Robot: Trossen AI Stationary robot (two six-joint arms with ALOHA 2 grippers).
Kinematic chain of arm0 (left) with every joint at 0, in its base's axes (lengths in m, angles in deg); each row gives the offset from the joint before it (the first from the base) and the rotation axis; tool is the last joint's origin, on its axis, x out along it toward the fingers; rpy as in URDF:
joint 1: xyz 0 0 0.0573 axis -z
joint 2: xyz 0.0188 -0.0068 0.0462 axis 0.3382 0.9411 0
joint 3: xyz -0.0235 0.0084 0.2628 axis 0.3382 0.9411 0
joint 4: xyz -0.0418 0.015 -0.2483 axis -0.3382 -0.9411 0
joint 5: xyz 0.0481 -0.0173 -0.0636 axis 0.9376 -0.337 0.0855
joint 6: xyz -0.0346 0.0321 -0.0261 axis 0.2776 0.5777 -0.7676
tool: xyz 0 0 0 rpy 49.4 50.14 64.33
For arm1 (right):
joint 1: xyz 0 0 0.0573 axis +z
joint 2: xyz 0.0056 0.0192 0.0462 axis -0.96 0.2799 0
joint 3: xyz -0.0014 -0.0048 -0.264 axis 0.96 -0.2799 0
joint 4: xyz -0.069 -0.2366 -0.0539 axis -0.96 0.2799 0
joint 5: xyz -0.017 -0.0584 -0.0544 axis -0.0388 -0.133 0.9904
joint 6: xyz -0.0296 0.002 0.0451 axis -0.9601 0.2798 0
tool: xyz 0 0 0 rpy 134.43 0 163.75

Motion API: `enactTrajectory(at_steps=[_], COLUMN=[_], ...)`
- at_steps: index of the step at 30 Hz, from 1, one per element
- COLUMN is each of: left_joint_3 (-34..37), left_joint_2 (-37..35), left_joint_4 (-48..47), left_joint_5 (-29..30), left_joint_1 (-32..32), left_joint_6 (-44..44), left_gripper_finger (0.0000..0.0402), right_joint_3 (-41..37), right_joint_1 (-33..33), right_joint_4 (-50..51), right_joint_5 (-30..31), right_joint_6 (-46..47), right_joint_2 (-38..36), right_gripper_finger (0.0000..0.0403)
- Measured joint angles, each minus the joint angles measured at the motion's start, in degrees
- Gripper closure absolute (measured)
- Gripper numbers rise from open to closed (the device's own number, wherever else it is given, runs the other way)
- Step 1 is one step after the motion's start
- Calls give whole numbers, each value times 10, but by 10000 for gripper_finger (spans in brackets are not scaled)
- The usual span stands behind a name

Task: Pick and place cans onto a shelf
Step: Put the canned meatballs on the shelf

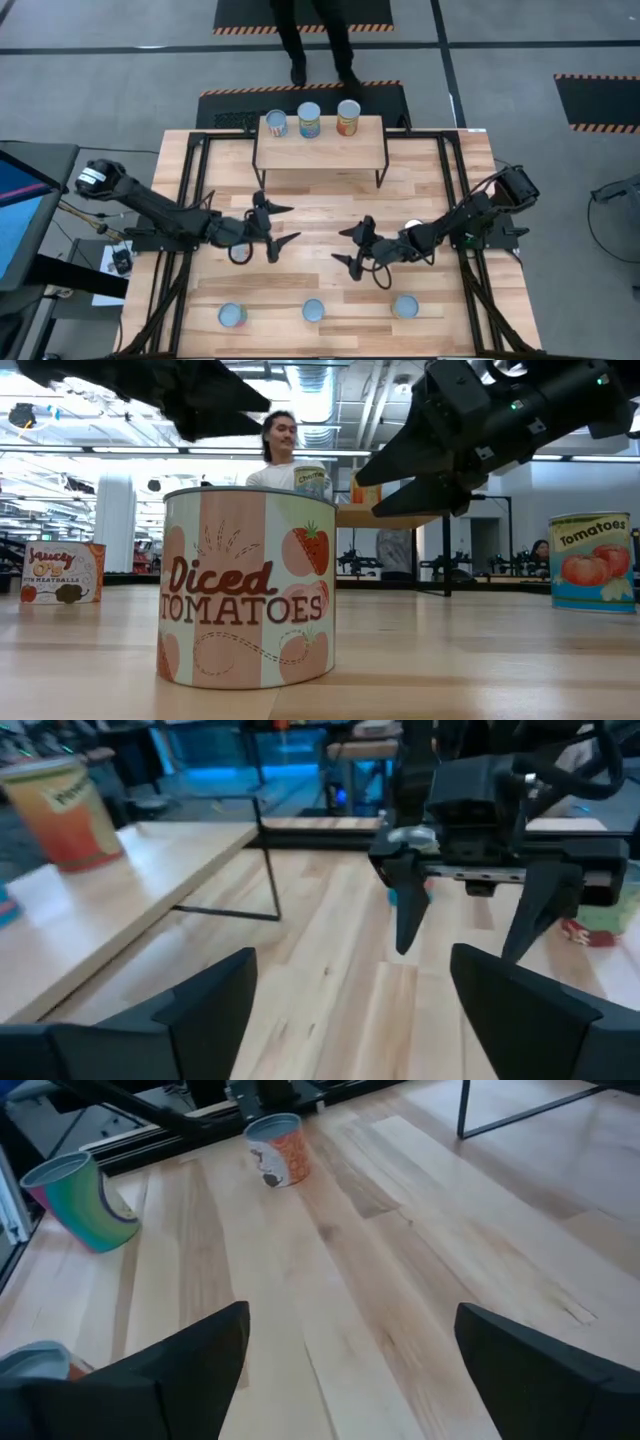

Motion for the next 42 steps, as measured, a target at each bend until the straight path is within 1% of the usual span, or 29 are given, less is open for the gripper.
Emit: enactTrajectory(at_steps=[2, 6, 8, 11, 13, 16, 19, 22, 24, 27, 30, 34, 37, 42], left_joint_3=[19, 57, 64, 64, 64, 64, 64, 64, 64, 64, 64, 64, 64, 64], left_joint_2=[0, -1, -1, -15, -35, -82, -131, -175, -197, -215, -214, -205, -199, -189], left_joint_4=[15, 24, -11, -89, -152, -259, -355, -428, -483, -564, -632, -675, -674, -675], left_joint_5=[35, 67, 68, 66, 62, 50, 36, 18, -11, -74, -102, -85, -70, -67], left_joint_1=[20, 49, 58, 67, 73, 79, 91, 113, 127, 141, 154, 163, 165, 165], left_joint_6=[0, -29, -45, -87, -125, -201, -270, -327, -371, -431, -482, -516, -517, -518], left_gripper_finger=[100, 134, 144, 146, 141, 122, 94, 63, 45, 30, 26, 28, 28, 28], right_joint_3=[0, 0, 0, 0, 0, 0, 0, 0, 0, 0, 0, 0, 0, 0], right_joint_1=[-3, -3, -3, -3, -2, -2, -3, -3, -3, -3, -8, -16, -21, -21], right_joint_4=[0, 0, 0, 0, 0, 0, 0, 0, 1, 1, 1, 1, 0, 0], right_joint_5=[0, 13, 14, 14, 14, 14, 14, 14, 14, 15, 14, 9, 2, 0], right_joint_6=[2, 23, 25, 26, 30, 30, 30, 29, 29, 25, 20, 16, 15, 14], right_joint_2=[0, 0, 0, 0, 0, 0, 0, 0, 0, 0, 0, 0, 0, 0], right_gripper_finger=[41, 73, 84, 91, 91, 90, 85, 76, 69, 59, 51, 45, 45, 45])
